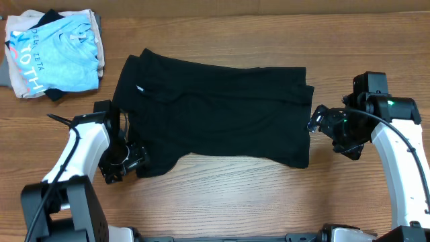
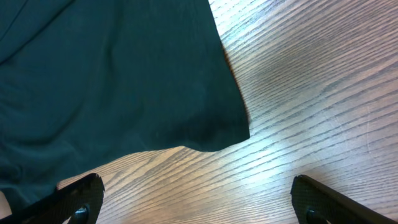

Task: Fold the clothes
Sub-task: 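Lower both grippers to the shirt's lower-left and lower-right edges and grasp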

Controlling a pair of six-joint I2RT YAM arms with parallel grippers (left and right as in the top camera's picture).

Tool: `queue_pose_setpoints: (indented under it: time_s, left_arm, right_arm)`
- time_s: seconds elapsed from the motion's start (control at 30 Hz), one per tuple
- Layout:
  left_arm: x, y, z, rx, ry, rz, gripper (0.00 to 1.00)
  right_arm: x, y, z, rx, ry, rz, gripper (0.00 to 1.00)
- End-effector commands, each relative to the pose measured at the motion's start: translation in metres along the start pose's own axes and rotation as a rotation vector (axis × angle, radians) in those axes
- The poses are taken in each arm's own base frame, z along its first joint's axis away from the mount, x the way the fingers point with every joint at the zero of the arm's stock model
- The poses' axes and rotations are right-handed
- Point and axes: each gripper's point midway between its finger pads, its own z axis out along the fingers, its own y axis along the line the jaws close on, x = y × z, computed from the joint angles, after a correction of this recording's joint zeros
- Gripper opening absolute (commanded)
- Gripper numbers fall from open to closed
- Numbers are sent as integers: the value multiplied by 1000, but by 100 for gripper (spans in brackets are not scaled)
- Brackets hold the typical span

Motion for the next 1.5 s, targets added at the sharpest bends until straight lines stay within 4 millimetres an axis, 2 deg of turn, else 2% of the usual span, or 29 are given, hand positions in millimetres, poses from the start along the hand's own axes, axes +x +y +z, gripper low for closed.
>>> queue_pose_setpoints:
  time_s: [0.0,0.1,0.2,0.27,0.4,0.43,0.63,0.8,1.17,1.47]
  left_arm:
    - [-6,3,18,-29,20,-4,85]
    - [-13,1,26,-26,16,-3,84]
    - [-14,1,34,-35,38,-5,73]
    - [-13,2,39,-43,57,-6,63]
    - [-11,1,44,-38,77,-8,14]
    - [-12,-1,44,-30,76,-9,4]
    - [-10,-2,44,-24,82,-10,4]
    - [-10,-3,44,-16,85,-9,4]
    - [-10,-4,44,-7,88,-9,4]
    - [-10,-5,44,-5,85,-2,4]
  right_arm:
    - [1,1,-2,-10,0,3,100]
    - [2,0,-1,-8,2,4,100]
    - [4,-1,0,-5,12,7,100]
    - [7,-1,3,-10,27,9,100]
    - [16,-7,17,-2,61,18,100]
    - [22,-9,28,-15,85,23,95]
    - [41,-18,64,-43,143,91,82]
    - [55,-28,84,-34,179,111,79]
    - [55,-34,100,-29,149,174,77]
    - [47,-40,110,13,130,221,74]
